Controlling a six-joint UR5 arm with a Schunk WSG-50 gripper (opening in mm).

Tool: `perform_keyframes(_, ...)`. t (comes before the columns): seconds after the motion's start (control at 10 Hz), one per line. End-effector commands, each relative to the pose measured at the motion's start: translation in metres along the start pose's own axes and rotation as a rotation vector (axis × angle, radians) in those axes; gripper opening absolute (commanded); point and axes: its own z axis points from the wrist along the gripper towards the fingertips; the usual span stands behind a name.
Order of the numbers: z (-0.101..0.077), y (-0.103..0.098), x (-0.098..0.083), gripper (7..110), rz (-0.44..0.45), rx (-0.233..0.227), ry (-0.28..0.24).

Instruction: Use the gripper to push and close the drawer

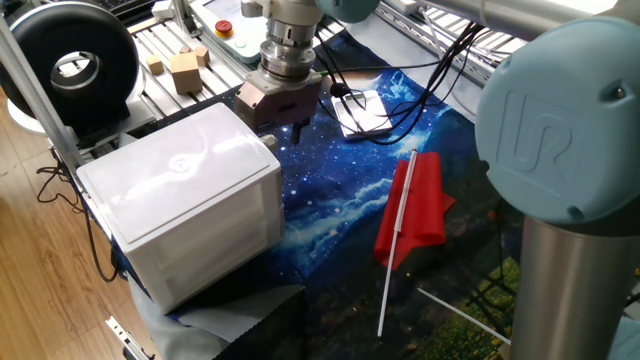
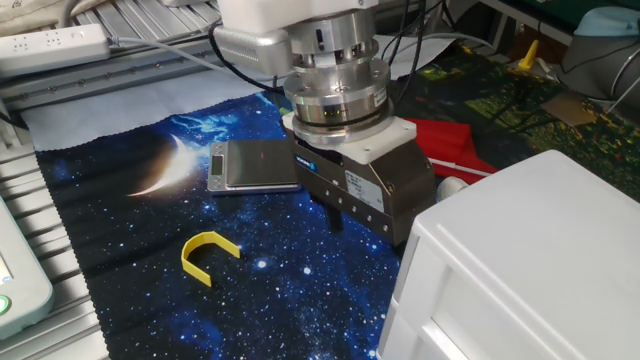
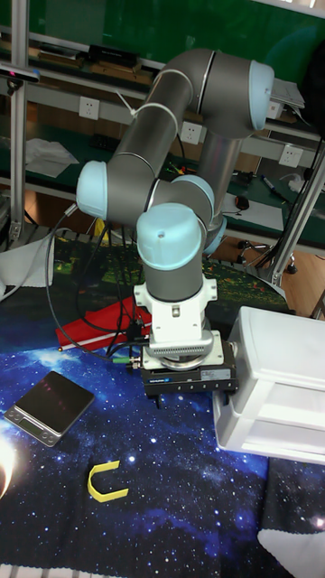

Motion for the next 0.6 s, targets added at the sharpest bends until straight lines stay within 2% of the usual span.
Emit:
perform_keyframes(0.0,-0.001,0.014,-0.001,109,-0.002,-0.088,-0.003)
perform_keyframes(0.1,-0.002,0.013,-0.001,109,-0.015,-0.103,-0.003)
perform_keyframes(0.2,-0.002,0.003,-0.001,109,-0.031,-0.077,-0.003)
perform_keyframes(0.3,-0.004,-0.014,-0.002,109,-0.051,-0.020,-0.001)
perform_keyframes(0.5,-0.021,-0.061,-0.010,109,-0.127,0.148,0.001)
